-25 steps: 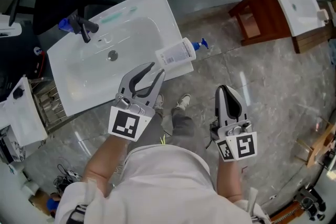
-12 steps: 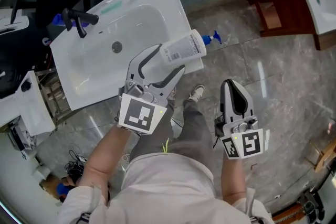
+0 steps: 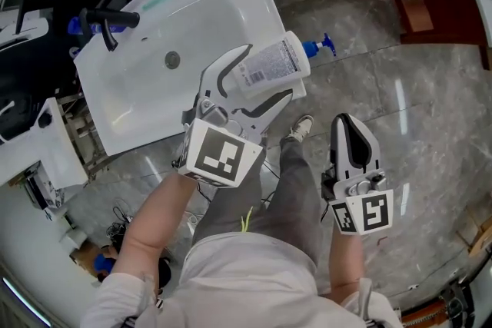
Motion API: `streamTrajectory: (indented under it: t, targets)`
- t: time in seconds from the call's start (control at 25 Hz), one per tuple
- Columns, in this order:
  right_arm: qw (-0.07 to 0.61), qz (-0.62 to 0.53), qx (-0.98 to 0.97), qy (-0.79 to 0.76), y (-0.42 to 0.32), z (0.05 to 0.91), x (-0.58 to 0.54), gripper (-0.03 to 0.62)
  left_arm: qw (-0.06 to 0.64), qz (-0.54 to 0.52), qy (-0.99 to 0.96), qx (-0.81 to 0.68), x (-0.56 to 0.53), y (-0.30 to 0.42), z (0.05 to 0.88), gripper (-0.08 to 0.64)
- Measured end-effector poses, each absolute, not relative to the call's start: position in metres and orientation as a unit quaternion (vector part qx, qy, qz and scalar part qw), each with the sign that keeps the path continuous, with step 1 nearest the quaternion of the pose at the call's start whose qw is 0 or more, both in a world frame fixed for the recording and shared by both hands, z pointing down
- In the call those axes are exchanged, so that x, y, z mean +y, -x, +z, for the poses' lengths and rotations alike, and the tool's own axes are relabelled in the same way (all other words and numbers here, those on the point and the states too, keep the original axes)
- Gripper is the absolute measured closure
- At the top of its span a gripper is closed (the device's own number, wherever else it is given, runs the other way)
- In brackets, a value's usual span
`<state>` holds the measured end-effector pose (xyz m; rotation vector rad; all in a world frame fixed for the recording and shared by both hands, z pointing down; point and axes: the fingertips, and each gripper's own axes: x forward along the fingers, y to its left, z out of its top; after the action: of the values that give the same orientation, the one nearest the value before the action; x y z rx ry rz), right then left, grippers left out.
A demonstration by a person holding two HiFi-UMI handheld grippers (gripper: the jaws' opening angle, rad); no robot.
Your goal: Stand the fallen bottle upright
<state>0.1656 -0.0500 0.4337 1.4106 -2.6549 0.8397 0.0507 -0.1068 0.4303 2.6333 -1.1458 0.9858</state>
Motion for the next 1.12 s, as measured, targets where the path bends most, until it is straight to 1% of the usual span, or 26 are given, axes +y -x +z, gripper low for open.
streamTrajectory:
  t: [0.28, 0.52, 0.6, 0.68, 0.76, 0.96, 1.12]
  targets:
    - [0.008, 0.273, -0.850, -0.451, -0.175, 0.461, -0.052, 0.546, 0.079, 0.349, -0.863, -0.357, -0.119, -0.058, 0.457, 0.148]
    - [0.003, 0.268, -0.852, -0.450, -0.182, 0.473, -0.056, 0.546, 0.081, 0.392, -0.859, -0.320, -0.123, -0.070, 0.477, 0.112]
    - [0.002, 0.270, -0.852, -0.448, -0.181, 0.477, -0.055, 0.546, 0.107, 0.400, -0.859, -0.302, -0.122, -0.075, 0.485, 0.102]
    - [0.003, 0.273, -0.853, -0.446, -0.180, 0.482, -0.054, 0.546, 0.148, 0.403, -0.858, -0.282, -0.122, -0.080, 0.494, 0.093]
    - [0.004, 0.277, -0.852, -0.444, -0.178, 0.489, -0.051, 0.546, 0.167, 0.409, -0.854, -0.273, -0.126, -0.083, 0.499, 0.084]
    - [0.005, 0.285, -0.851, -0.442, -0.176, 0.501, -0.047, 0.546, 0.146, 0.464, -0.838, -0.247, -0.134, -0.083, 0.509, 0.070]
    - [0.006, 0.289, -0.850, -0.440, -0.173, 0.506, -0.044, 0.546, 0.157, 0.486, -0.833, -0.212, -0.133, -0.089, 0.515, 0.059]
